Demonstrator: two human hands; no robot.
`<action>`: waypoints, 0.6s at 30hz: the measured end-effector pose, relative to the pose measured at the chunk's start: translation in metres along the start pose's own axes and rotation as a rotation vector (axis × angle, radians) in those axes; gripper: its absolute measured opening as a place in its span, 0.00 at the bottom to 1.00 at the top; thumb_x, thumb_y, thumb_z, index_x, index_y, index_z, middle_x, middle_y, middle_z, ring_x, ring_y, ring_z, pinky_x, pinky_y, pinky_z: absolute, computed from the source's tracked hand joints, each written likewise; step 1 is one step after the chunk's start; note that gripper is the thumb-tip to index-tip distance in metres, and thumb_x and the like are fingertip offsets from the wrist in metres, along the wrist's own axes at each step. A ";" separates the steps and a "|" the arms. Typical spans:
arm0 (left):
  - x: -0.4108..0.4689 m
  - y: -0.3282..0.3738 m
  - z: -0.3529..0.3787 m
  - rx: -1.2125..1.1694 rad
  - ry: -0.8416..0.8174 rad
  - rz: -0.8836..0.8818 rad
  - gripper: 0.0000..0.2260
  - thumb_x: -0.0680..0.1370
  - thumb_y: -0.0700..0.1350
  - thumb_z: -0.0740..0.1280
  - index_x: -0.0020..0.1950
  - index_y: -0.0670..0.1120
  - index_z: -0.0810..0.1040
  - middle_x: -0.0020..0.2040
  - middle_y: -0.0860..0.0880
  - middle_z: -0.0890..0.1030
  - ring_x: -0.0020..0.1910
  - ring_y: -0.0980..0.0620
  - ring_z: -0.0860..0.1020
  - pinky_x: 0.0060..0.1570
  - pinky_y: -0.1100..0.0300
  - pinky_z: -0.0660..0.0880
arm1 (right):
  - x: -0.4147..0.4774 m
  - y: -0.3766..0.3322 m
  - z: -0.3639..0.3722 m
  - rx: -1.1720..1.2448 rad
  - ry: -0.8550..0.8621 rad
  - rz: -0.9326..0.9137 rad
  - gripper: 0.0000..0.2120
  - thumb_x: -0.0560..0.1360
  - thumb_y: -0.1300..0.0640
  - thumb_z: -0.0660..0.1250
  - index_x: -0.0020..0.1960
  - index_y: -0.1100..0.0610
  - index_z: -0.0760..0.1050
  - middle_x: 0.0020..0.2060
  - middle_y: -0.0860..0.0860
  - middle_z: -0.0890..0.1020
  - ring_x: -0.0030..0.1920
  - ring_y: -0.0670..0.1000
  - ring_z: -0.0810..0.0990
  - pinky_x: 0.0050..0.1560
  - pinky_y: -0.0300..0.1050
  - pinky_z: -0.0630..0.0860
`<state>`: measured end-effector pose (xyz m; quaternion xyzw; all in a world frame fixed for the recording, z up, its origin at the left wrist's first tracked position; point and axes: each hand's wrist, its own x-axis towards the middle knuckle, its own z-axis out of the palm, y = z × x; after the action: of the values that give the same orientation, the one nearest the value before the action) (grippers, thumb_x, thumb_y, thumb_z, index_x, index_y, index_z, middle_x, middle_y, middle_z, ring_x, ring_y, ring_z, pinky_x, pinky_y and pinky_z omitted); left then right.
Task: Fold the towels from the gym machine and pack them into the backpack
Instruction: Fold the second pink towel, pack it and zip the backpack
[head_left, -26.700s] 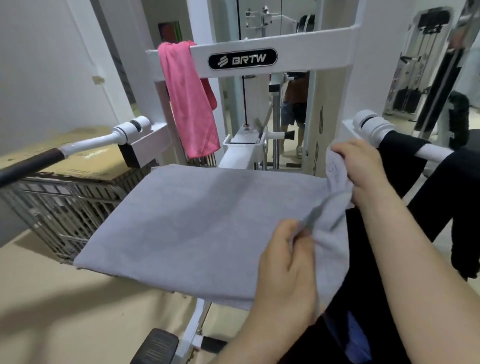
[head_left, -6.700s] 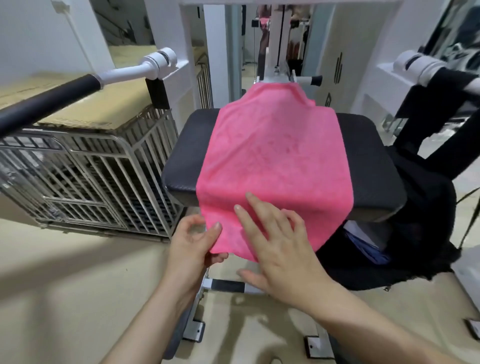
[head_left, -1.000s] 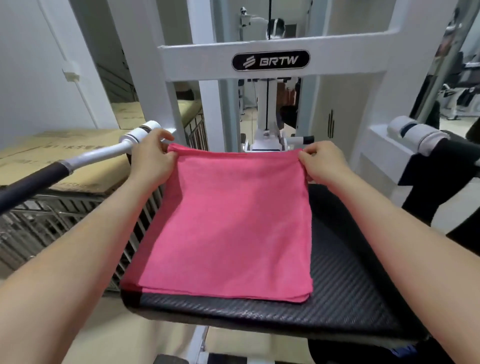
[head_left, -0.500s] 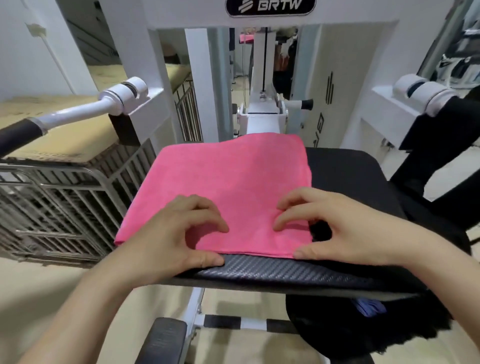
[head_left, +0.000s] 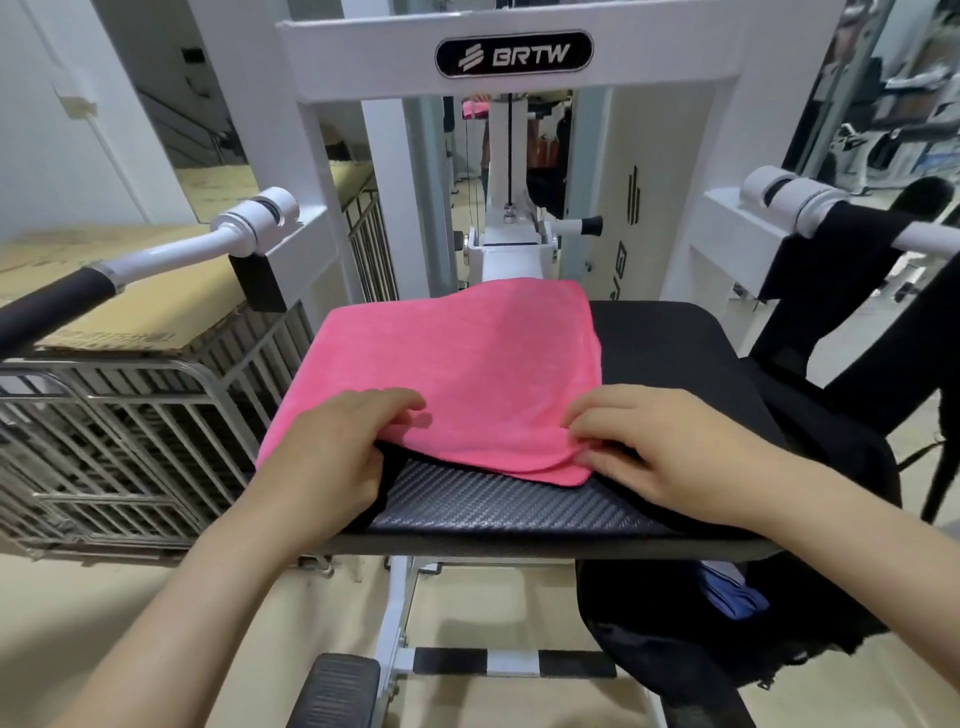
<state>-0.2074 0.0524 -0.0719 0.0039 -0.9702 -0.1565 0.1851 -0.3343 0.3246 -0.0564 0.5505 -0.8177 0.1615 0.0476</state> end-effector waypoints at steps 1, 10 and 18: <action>0.000 0.001 0.001 -0.010 0.041 -0.002 0.25 0.66 0.34 0.59 0.59 0.52 0.75 0.53 0.54 0.83 0.54 0.51 0.80 0.54 0.52 0.76 | -0.001 -0.001 0.001 -0.001 -0.005 -0.009 0.11 0.76 0.49 0.63 0.50 0.53 0.80 0.50 0.46 0.81 0.52 0.47 0.79 0.51 0.47 0.78; 0.018 0.026 0.018 0.185 0.019 0.146 0.19 0.68 0.47 0.72 0.57 0.50 0.74 0.53 0.48 0.79 0.51 0.43 0.76 0.45 0.51 0.74 | 0.032 0.000 0.013 0.146 0.197 0.279 0.13 0.71 0.50 0.70 0.55 0.50 0.80 0.50 0.46 0.77 0.53 0.49 0.75 0.57 0.44 0.72; 0.034 0.087 0.047 0.055 0.113 0.346 0.16 0.69 0.45 0.69 0.55 0.52 0.73 0.53 0.45 0.76 0.47 0.43 0.74 0.41 0.50 0.75 | 0.028 0.007 -0.003 0.837 -0.026 0.282 0.22 0.69 0.71 0.70 0.60 0.55 0.76 0.52 0.53 0.82 0.49 0.47 0.82 0.49 0.42 0.79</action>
<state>-0.2512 0.1467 -0.0747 -0.1494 -0.9483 -0.0951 0.2633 -0.3522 0.3028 -0.0481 0.4075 -0.7495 0.4766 -0.2121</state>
